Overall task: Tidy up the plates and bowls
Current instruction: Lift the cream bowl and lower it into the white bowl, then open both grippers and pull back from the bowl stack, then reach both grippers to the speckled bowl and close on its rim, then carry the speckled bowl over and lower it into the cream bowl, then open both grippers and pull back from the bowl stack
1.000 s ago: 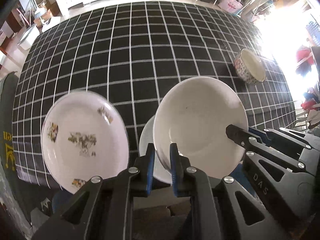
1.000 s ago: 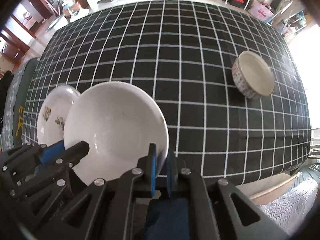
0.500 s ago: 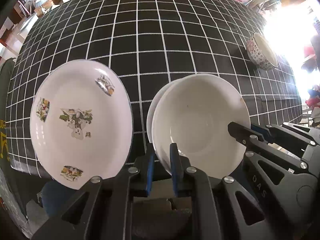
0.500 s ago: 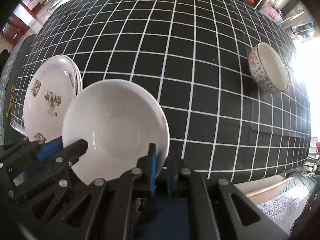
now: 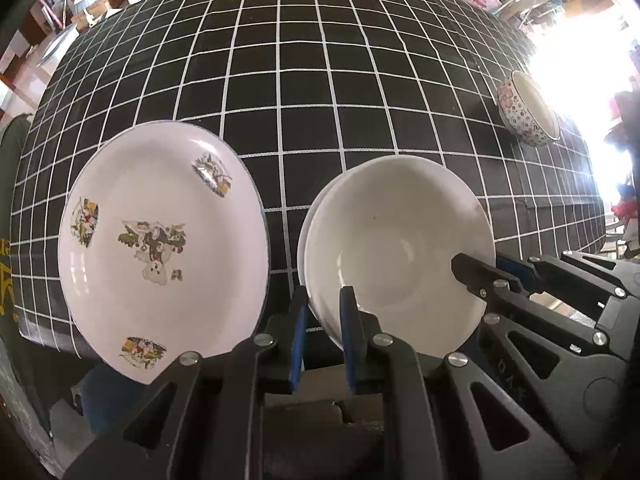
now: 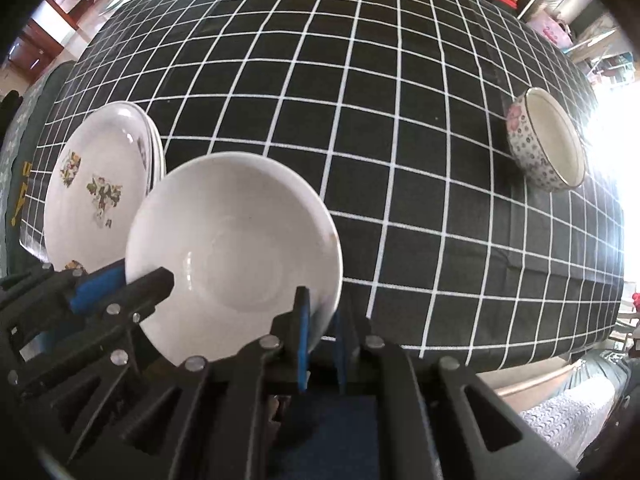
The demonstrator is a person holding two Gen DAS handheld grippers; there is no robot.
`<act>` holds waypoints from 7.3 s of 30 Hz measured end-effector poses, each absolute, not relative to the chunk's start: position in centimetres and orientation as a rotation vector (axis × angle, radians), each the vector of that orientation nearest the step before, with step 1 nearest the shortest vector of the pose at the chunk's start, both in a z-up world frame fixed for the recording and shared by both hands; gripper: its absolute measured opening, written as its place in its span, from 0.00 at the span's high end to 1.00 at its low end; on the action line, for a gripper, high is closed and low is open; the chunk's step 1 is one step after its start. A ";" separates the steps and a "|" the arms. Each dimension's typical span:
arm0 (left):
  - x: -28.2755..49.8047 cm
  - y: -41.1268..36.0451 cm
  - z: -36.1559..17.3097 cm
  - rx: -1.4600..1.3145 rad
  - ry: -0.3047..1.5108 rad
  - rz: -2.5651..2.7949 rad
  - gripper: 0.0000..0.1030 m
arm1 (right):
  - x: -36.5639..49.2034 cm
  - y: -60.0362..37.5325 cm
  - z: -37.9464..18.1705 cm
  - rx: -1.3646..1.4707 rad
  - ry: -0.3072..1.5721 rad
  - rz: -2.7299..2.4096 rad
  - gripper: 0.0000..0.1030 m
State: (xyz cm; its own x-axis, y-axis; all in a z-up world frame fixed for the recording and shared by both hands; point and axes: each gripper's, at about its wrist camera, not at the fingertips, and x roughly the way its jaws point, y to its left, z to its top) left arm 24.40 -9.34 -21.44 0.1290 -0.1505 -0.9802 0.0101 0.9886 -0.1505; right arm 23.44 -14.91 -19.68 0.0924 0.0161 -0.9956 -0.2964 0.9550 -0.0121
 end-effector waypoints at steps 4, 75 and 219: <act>23.7 -8.9 -20.5 -0.114 1.419 -0.125 0.87 | 23.1 -14.8 -19.1 -0.233 1.443 0.239 0.84; 41.5 -30.9 -17.4 -0.026 1.372 -0.313 0.81 | 38.1 -40.7 -15.4 0.139 1.358 0.048 0.79; 16.8 -5.9 -15.7 -0.221 1.275 -0.204 0.61 | 19.0 -18.3 -9.0 -0.075 1.202 0.200 0.39</act>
State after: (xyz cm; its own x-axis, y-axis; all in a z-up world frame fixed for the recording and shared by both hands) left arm 16.84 -5.86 -15.74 0.2793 -0.2729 -0.9206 0.0287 0.9607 -0.2761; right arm 19.05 -18.27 -8.99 0.3450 0.1139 -0.9317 -0.1932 0.9800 0.0482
